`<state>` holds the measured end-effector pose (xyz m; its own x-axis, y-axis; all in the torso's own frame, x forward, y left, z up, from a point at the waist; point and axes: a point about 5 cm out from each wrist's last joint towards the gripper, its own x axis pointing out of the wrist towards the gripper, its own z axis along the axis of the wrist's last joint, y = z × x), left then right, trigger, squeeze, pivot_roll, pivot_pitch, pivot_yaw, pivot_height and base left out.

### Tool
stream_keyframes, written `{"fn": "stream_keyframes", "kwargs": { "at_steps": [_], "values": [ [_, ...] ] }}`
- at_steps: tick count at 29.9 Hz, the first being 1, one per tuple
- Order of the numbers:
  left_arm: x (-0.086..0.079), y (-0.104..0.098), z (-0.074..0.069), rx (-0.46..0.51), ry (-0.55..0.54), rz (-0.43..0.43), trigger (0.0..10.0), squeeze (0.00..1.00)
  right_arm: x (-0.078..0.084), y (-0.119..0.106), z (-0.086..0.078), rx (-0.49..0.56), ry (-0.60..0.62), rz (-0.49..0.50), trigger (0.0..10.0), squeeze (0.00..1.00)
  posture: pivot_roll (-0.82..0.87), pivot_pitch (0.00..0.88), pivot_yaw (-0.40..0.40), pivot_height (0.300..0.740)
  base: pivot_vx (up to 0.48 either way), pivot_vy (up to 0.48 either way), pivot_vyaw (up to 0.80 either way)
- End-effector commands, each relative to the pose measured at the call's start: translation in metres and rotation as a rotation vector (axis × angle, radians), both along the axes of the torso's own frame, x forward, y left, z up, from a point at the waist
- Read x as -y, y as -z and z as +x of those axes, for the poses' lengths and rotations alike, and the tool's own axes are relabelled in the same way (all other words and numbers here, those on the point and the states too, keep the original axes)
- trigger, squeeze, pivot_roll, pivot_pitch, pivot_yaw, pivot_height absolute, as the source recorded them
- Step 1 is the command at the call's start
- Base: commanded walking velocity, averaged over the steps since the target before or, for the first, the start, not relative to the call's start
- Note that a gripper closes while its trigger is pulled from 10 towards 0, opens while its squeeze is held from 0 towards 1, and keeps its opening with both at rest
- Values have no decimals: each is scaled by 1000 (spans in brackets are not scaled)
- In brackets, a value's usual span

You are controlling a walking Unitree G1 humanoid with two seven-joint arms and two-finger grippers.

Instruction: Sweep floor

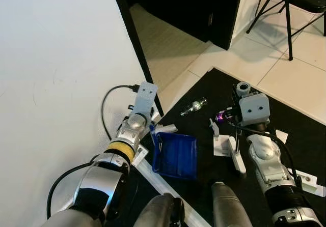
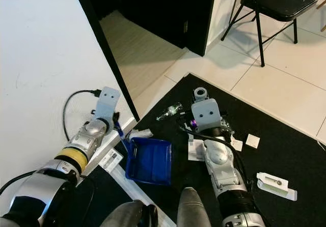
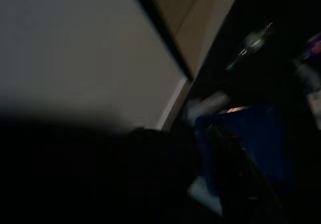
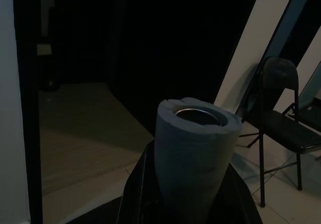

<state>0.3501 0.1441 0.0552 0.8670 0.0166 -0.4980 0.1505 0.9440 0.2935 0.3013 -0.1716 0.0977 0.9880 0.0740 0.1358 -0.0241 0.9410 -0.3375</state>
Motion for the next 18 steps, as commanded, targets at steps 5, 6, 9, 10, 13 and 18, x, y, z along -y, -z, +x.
{"fn": "stream_keyframes", "kwargs": {
  "at_steps": [5,6,9,10,13,18],
  "values": [
    [-15,9,-6,-61,-58,32,10000,0,-3,1,-1,5,-7,4,10000,0,-119,166,122,740,0,0,0],
    [-17,9,-6,-62,-71,24,10000,0,-3,1,-1,5,-8,5,10000,0,-119,167,122,740,0,0,0],
    [-21,6,-4,-54,-126,-23,10000,0,-4,1,-1,5,-9,5,10000,0,-119,167,122,740,0,0,0],
    [-21,5,-3,-48,-146,-45,10000,0,-4,1,-1,5,-9,6,10000,0,-119,167,122,740,0,0,0],
    [-20,2,0,-45,-207,-147,10000,0,-3,1,-1,5,-8,5,10000,0,-119,168,121,740,0,0,0],
    [-20,-2,3,-53,-284,-306,8549,0,-3,1,-2,4,-8,5,10000,0,-119,169,120,740,0,0,0]
  ]
}}
